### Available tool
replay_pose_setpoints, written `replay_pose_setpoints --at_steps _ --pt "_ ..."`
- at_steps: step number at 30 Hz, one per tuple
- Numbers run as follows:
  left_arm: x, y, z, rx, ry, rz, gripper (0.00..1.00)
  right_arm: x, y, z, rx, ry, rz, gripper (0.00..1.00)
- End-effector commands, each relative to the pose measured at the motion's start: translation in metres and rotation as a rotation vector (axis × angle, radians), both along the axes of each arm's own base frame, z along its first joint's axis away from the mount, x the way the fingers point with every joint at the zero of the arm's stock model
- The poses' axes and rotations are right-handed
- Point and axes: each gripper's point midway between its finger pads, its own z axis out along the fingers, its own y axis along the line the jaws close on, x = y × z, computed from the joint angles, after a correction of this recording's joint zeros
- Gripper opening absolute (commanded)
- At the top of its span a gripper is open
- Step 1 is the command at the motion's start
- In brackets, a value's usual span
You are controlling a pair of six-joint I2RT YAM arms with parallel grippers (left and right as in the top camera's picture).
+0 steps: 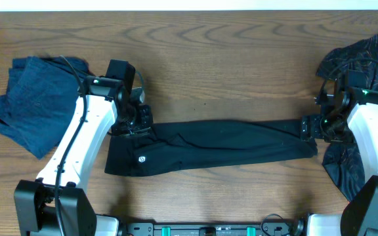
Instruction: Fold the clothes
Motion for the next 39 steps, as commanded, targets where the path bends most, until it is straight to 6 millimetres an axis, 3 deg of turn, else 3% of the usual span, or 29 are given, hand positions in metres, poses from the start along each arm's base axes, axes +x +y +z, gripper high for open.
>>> replay_pose_setpoints --at_steps 1,7,12,24,32,37,39 --pt "0.0 0.021 -0.013 0.126 0.004 0.091 0.27 0.001 0.006 0.004 0.024 -0.022 0.045 0.88" --pt "0.023 0.019 -0.032 0.118 -0.076 0.1 0.31 0.001 0.006 0.004 0.024 -0.022 0.045 0.88" --pt "0.041 0.029 -0.045 0.182 -0.117 0.111 0.31 0.001 0.006 0.004 0.024 -0.021 0.045 0.88" --pt "0.037 0.034 -0.073 0.225 -0.034 0.103 0.31 0.001 0.006 0.004 0.024 -0.022 0.045 0.89" --pt "0.037 0.034 -0.073 0.224 -0.034 0.103 0.06 0.001 0.006 0.004 0.024 -0.022 0.045 0.88" --pt "0.041 0.036 -0.073 0.235 -0.052 0.108 0.06 0.001 0.006 0.004 0.024 -0.022 0.045 0.89" --pt "0.046 0.046 -0.072 0.275 -0.069 0.166 0.06 0.001 0.006 0.004 0.024 -0.022 0.045 0.89"
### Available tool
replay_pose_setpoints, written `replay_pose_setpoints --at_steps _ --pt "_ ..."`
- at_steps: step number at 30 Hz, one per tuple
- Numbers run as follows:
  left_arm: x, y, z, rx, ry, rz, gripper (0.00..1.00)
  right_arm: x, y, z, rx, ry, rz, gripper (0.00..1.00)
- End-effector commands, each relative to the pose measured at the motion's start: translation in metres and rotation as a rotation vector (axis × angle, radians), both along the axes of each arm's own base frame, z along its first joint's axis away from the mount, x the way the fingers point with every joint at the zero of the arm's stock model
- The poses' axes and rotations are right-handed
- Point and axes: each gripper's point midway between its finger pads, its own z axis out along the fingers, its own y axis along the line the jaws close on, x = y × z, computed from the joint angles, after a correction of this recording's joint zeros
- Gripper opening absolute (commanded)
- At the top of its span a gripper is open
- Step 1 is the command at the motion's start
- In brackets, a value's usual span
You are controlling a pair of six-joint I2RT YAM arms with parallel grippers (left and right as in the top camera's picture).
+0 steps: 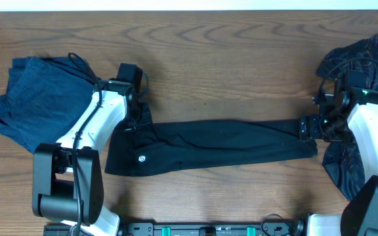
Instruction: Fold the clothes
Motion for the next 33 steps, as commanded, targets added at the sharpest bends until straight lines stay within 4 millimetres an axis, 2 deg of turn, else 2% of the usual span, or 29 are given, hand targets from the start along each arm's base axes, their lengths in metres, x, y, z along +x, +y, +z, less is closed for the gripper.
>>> replay_pose_setpoints --at_steps 1,7,9,14,17,19,20,25,28,33 --pt "0.003 0.021 -0.003 0.076 -0.017 0.107 0.06 0.001 0.002 0.004 0.0 -0.018 0.013 0.89" --pt "0.018 0.062 0.0 0.05 -0.073 0.447 0.06 0.001 0.002 0.004 0.0 -0.018 0.013 0.89" --pt "0.025 0.068 0.001 -0.01 -0.091 0.495 0.06 0.001 0.002 0.004 0.0 -0.018 0.013 0.89" --pt "0.036 0.073 0.004 -0.111 -0.122 0.535 0.06 0.002 0.002 0.004 -0.001 -0.021 0.013 0.89" --pt "0.044 0.068 0.006 -0.135 -0.152 0.468 0.15 0.002 0.002 0.004 -0.001 -0.021 0.013 0.89" --pt "0.048 0.065 0.007 -0.151 -0.165 0.433 0.17 0.002 0.002 0.004 -0.001 -0.021 0.013 0.89" --pt "0.049 0.065 0.007 -0.151 -0.171 0.432 0.22 0.002 0.002 0.004 -0.001 -0.021 0.013 0.89" --pt "0.057 0.068 0.013 -0.144 -0.213 0.38 0.24 0.003 0.002 0.005 0.0 -0.027 0.015 0.91" --pt "0.059 0.07 0.03 -0.143 -0.261 0.362 0.24 0.008 0.012 0.005 0.058 -0.054 0.074 0.92" --pt "0.058 0.07 0.087 -0.137 -0.413 0.286 0.27 0.014 0.044 -0.002 0.247 -0.07 0.182 0.91"
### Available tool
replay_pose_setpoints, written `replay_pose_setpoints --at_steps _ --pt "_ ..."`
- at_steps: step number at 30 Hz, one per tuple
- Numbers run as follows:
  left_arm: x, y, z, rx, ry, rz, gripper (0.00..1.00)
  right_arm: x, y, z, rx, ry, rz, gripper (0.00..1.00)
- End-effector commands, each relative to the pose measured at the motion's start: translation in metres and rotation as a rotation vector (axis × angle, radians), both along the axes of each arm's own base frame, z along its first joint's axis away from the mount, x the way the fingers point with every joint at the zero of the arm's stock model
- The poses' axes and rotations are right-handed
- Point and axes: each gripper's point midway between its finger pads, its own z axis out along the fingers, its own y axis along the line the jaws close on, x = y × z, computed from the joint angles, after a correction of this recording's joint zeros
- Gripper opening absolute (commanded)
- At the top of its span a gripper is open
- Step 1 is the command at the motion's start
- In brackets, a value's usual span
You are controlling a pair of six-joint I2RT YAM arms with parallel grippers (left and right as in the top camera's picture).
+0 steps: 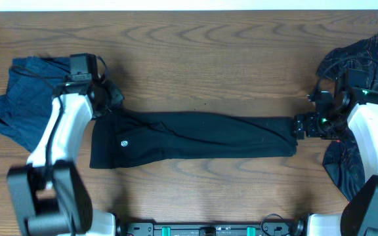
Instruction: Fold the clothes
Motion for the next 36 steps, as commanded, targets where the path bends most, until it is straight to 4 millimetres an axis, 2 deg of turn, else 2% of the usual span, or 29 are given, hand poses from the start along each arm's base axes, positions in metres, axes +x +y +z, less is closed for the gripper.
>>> replay_pose_setpoints --at_steps 1,4,7,14,21,24,25,26,28,29,33,36 --pt "-0.007 0.002 0.046 0.036 -0.116 -0.045 0.27 0.003 0.026 -0.006 0.143 -0.005 0.104 0.91" --pt "-0.02 0.001 0.067 0.04 -0.145 -0.044 0.32 0.002 0.026 -0.02 0.151 0.039 0.104 0.91" --pt "-0.034 -0.001 0.076 0.039 -0.135 -0.044 0.33 0.001 0.026 -0.036 0.164 0.088 0.1 0.91" --pt "-0.063 -0.003 0.067 0.025 -0.027 -0.045 0.33 0.001 0.032 -0.069 0.215 0.167 0.093 0.91" --pt "-0.071 -0.004 0.064 0.021 0.011 -0.046 0.33 0.01 0.052 -0.087 0.262 0.16 0.136 0.87" --pt "-0.071 -0.004 0.064 0.021 0.01 -0.046 0.33 0.014 0.059 -0.088 0.258 0.144 0.163 0.75" --pt "-0.071 -0.004 0.064 0.021 0.011 -0.046 0.33 0.015 0.061 -0.088 0.255 0.141 0.17 0.63" --pt "-0.071 -0.004 0.064 0.02 0.012 -0.046 0.33 0.015 0.061 -0.088 0.248 0.141 0.175 0.47" --pt "-0.072 -0.004 0.063 0.02 0.016 -0.046 0.33 0.016 0.059 -0.089 0.234 0.139 0.177 0.08" --pt "-0.073 -0.004 0.063 0.02 0.019 -0.046 0.33 0.016 0.056 -0.09 0.217 0.145 0.157 0.01" --pt "-0.075 -0.005 0.062 0.019 0.027 -0.046 0.33 0.02 0.028 -0.093 0.098 0.165 0.043 0.01" --pt "-0.076 -0.005 0.062 0.018 0.033 -0.047 0.33 0.033 0.006 -0.084 0.028 0.142 -0.034 0.01"
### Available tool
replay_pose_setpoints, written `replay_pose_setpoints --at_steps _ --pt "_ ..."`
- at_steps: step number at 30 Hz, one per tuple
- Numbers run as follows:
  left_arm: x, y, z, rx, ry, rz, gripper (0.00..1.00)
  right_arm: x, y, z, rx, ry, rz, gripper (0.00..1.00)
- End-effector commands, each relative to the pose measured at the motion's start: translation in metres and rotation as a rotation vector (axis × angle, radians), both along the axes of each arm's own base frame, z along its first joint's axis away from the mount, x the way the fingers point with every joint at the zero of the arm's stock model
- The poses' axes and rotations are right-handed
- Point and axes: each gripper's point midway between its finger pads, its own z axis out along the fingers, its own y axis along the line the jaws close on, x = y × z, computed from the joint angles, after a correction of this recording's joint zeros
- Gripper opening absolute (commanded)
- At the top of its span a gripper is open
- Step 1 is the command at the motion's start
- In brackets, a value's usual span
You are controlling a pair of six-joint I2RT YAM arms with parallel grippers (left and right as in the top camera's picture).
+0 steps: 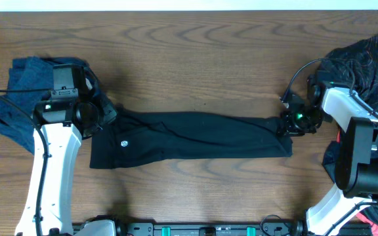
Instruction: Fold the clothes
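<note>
Black leggings (195, 136) lie stretched left to right across the table's middle, waistband with a small white logo (125, 142) at the left. My left gripper (107, 113) sits at the waistband's upper left corner, apparently shut on the fabric. At the leg ends on the right is my right gripper (286, 126), also seemingly pinching the cloth. The overhead view is too coarse to show either pair of fingers clearly.
A folded dark blue garment (18, 98) lies at the far left, partly under the left arm. A heap of dark patterned clothes (369, 59) fills the right edge. Bare wood runs along the table's far side and near side.
The left arm has swung so its wrist sits further over the blue garment. The right arm has turned, its gripper now at the leg ends from the upper right. The leggings have barely shifted.
At first the leggings lay further right, with both grippers on their ends. The left arm changed pose while holding the waistband corner. Then the whole garment was further left and straighter. Now both arms have re-angled, still at the same ends.
</note>
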Motion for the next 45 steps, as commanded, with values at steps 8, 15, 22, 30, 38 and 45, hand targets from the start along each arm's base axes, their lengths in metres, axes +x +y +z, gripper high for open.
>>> replay_pose_setpoints --at_steps 8,15,22,30,38,45 --pt "-0.01 0.001 -0.004 0.005 0.036 -0.014 0.33 0.056 -0.098 0.066 -0.318 -0.11 -0.25 0.01" --pt "-0.012 0.0 -0.005 0.004 0.045 -0.014 0.33 0.052 -0.076 0.097 -0.316 -0.064 -0.213 0.01" --pt "-0.016 0.0 -0.006 0.002 0.064 -0.014 0.33 0.048 -0.01 0.097 -0.305 -0.037 -0.128 0.01" --pt "-0.019 0.0 -0.007 0.001 0.077 -0.014 0.33 0.052 0.066 0.093 -0.292 -0.096 -0.051 0.01" --pt "-0.023 -0.001 -0.008 -0.001 0.094 -0.015 0.33 0.047 0.108 0.08 -0.288 -0.103 0.038 0.03" --pt "-0.023 -0.001 -0.008 -0.001 0.094 -0.015 0.34 0.041 0.118 0.08 -0.289 -0.098 0.071 0.4"
